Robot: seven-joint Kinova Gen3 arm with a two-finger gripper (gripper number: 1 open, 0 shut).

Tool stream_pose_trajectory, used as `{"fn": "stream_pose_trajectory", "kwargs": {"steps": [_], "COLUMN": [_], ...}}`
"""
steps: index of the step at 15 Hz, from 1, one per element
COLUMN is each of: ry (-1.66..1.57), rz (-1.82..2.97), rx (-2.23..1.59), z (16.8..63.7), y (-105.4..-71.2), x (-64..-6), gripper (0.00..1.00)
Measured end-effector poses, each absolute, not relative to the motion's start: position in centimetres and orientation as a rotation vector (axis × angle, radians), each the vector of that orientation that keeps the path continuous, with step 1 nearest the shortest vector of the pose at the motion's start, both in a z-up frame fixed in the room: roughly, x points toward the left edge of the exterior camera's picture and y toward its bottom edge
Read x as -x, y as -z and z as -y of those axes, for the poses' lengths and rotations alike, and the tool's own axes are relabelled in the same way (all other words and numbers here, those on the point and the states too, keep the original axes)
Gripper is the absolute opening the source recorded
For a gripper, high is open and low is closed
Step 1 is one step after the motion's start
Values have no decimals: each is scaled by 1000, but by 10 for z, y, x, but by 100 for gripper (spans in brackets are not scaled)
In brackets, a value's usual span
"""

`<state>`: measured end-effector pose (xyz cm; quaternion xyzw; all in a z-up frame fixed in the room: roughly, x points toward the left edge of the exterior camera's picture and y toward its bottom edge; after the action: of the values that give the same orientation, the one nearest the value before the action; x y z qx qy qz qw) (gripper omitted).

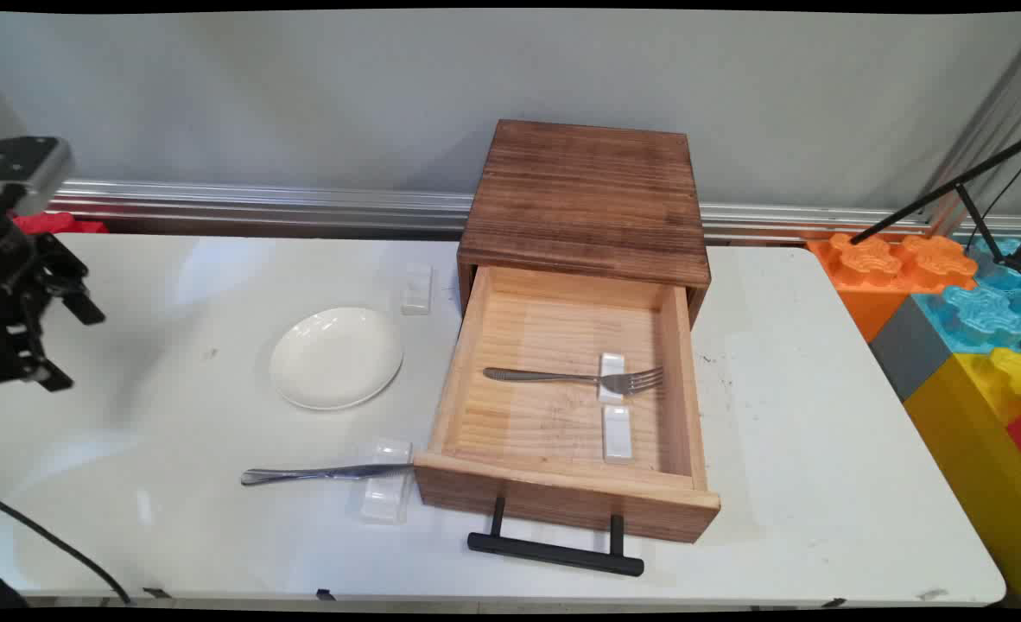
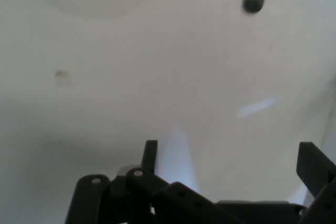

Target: Pick up the knife from the right of the white plate

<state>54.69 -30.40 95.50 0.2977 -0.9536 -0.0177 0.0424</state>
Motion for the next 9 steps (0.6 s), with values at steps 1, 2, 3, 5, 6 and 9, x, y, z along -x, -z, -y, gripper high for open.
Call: {"fn": "stream_pose_trajectory", "kwargs": {"steps": [1,2,3,5,6,9], "ry": [56,49,40,18,3,-49], "rz": [2910,2900,2882,2852,2837,2783], "rx": [-922,-932,-940,-948,-953,-953], "z": [303,303,301,297,294,284], "y": [-954,-954,-954,-952,-950,-940], "x": [-537,-525,-512,-488,-477,-448], "gripper": [100,100,100,100,100,100]}}
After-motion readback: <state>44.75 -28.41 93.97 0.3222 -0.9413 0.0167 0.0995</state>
